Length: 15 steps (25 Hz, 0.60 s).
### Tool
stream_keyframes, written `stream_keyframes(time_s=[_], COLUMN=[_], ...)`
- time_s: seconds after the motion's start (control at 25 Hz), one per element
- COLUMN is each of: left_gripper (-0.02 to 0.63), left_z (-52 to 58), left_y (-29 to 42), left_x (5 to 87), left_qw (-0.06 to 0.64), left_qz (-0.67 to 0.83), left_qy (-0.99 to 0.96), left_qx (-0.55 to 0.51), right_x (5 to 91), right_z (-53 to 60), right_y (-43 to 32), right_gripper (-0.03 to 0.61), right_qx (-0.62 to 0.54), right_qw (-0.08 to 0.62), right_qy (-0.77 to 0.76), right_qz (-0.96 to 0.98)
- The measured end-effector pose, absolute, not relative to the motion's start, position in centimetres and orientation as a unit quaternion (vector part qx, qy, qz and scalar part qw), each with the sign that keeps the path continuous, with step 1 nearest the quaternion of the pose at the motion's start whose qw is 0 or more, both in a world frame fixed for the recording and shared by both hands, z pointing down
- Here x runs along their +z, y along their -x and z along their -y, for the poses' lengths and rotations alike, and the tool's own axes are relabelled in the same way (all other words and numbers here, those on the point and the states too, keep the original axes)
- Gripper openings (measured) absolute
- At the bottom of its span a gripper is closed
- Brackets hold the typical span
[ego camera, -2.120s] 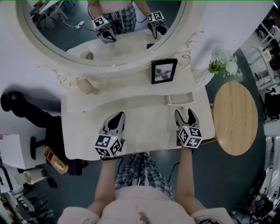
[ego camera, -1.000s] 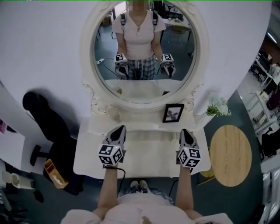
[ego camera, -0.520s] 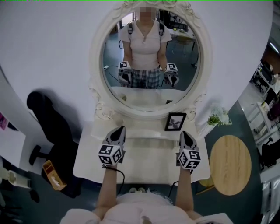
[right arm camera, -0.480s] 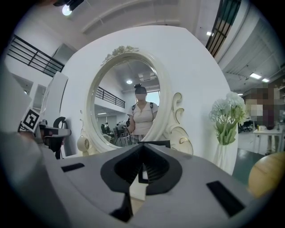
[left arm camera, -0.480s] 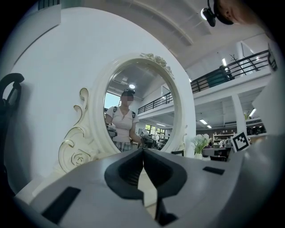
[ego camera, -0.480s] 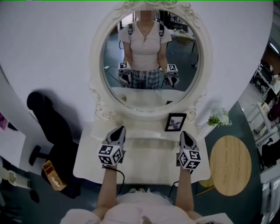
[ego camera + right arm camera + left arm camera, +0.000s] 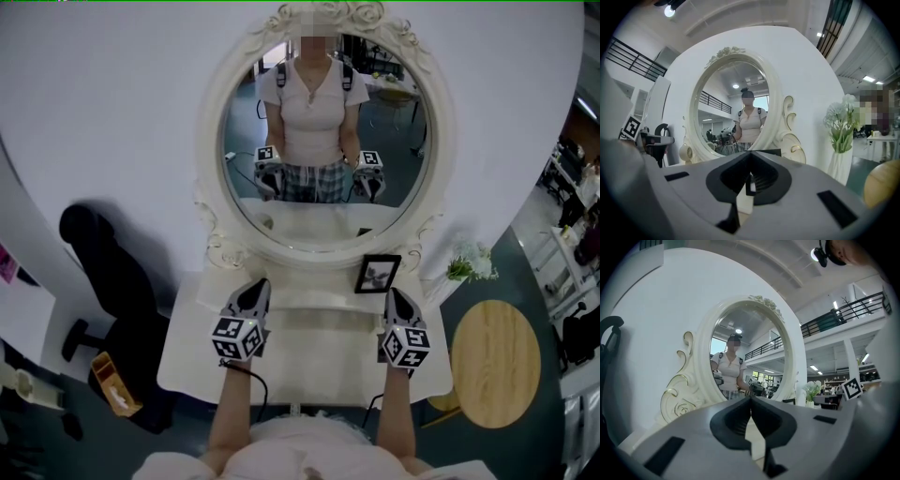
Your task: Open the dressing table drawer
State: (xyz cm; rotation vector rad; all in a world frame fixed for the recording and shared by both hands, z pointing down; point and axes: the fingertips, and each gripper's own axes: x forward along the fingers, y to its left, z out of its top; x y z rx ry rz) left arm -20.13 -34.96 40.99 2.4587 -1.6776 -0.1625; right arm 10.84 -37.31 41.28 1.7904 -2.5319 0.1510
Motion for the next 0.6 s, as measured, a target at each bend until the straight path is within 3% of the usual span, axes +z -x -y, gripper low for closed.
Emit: stream_keyframes(time_s=[0.6], left_gripper=[0.028], left_z=[34.46], left_y=[20.34], left_x=[41.04], left_qw=[0.080], left_qz=[0.563], left_qy=[-0.820], left_qx=[-0.054], right_x=[41.64], right_z=[36.73], right_y=[-10.70], right_gripper=[0.014], right_qx=[0.050], right_qw=[0.028], right_qy=[-0.573], right_qz=[0.817])
